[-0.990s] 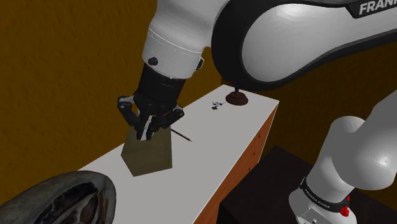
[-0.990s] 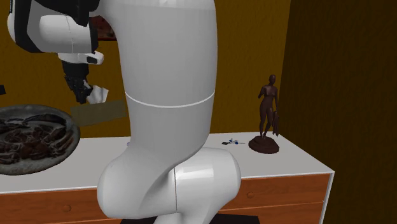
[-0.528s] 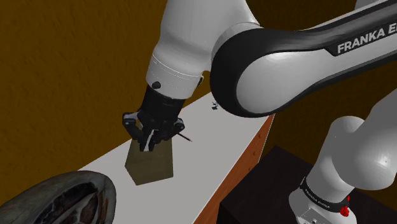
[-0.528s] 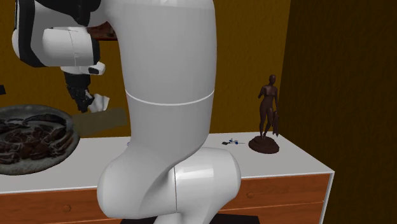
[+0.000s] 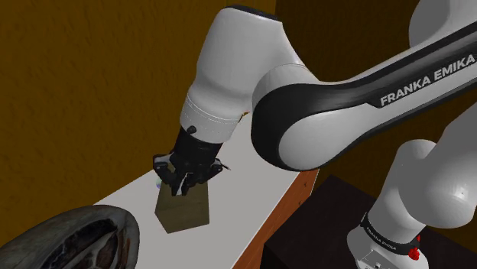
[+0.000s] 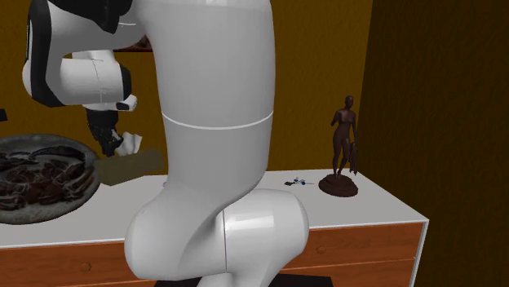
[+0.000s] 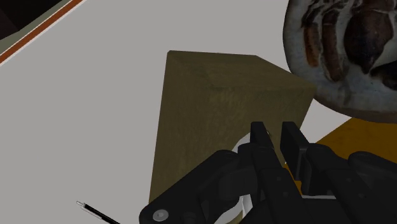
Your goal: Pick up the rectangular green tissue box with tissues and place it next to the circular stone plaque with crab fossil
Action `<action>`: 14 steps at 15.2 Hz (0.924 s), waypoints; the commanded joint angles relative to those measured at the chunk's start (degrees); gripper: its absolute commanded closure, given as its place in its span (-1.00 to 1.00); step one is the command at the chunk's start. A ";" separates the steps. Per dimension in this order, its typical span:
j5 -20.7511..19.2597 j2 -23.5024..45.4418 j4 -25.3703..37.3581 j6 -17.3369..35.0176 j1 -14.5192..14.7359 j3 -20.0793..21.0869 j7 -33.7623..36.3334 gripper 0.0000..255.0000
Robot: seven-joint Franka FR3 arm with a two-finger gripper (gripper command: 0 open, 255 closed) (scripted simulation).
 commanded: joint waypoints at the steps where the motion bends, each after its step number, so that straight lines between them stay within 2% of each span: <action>1: -0.43 0.79 -1.02 1.78 -0.18 0.47 0.39 1.00; 14: -5.24 6.67 -6.64 12.56 -2.10 3.60 4.26 1.00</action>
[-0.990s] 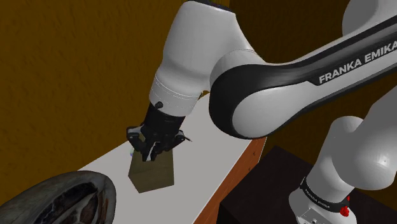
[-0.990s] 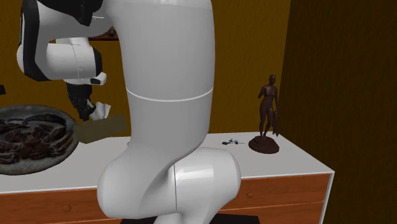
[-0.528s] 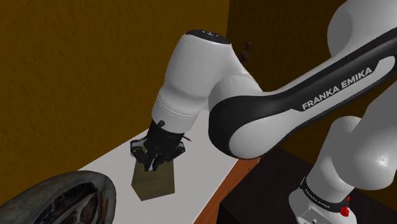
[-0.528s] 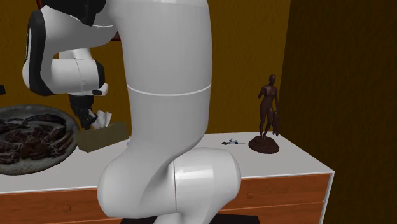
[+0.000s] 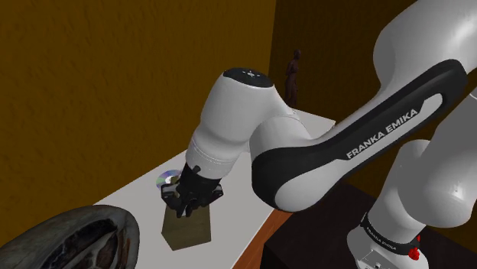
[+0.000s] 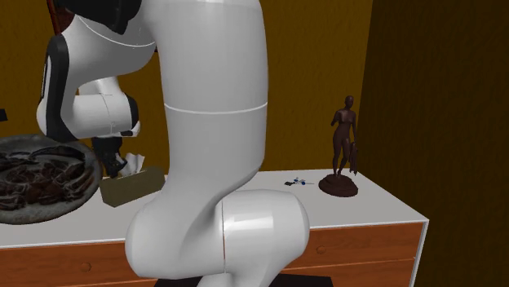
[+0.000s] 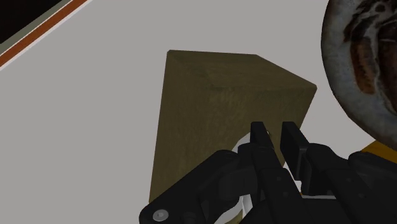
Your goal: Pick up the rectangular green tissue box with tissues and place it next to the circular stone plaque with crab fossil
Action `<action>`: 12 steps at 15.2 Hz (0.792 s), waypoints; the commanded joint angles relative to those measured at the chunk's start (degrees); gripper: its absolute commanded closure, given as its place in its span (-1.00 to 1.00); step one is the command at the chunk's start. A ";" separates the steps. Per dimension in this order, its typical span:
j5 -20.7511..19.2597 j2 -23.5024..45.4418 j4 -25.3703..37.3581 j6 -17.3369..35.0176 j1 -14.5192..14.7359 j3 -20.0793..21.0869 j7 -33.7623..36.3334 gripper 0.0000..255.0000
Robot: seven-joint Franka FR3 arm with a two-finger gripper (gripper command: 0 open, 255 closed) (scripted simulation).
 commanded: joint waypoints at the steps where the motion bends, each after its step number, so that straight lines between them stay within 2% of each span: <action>1: -1.31 1.21 -0.72 1.79 -0.51 0.56 0.96 1.00; 6: -5.81 4.45 -2.24 5.90 -1.98 1.97 4.40 1.00; 12: -6.25 4.72 -2.34 6.20 -2.07 2.04 4.73 1.00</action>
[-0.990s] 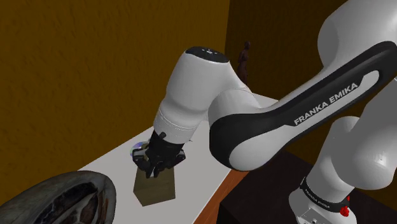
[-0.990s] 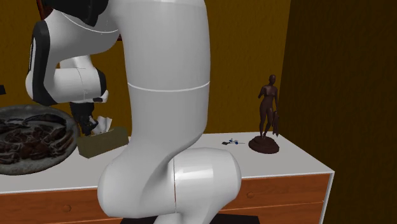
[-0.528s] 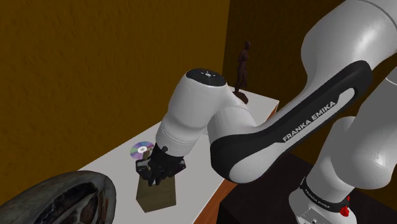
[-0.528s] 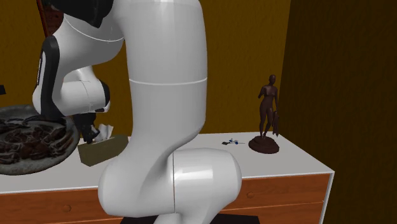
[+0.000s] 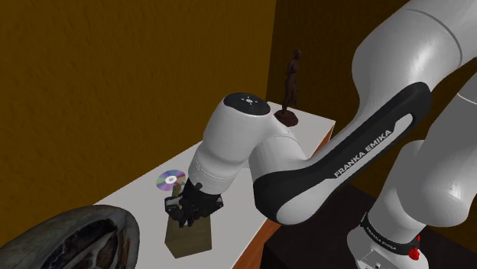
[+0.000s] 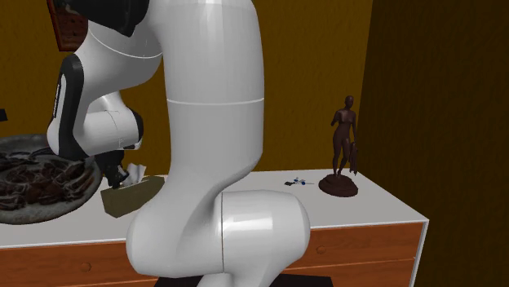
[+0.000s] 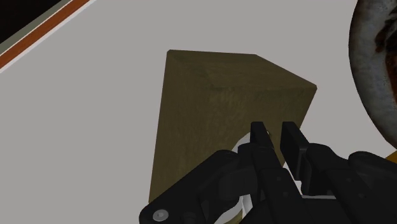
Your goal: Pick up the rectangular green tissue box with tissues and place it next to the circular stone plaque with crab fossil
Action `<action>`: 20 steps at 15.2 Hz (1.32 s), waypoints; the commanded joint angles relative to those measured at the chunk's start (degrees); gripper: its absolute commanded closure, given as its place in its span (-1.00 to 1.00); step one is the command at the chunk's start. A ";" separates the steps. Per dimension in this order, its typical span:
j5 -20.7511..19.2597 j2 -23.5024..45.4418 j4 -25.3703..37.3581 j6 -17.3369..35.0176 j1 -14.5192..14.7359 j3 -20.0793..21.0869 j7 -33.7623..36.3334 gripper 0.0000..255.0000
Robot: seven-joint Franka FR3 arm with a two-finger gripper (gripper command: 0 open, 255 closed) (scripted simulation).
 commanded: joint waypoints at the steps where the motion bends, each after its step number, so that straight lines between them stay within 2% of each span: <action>1: -0.03 0.01 0.00 0.03 -0.01 0.00 0.02 1.00; 2: -0.03 0.01 0.00 0.03 -0.01 0.00 0.02 1.00; 3: -0.03 0.01 0.00 0.03 -0.01 0.00 0.02 -1.00; 8: -0.02 0.01 -0.01 0.03 -0.01 0.00 0.01 -1.00; 10: 6.99 -5.14 -0.51 -3.62 2.15 -1.69 -5.02 -1.00; 12: 10.95 -9.26 -0.63 -7.18 4.26 -3.75 -7.84 -1.00; 20: 10.88 -9.24 -0.63 -7.17 4.37 -3.86 -7.79 -1.00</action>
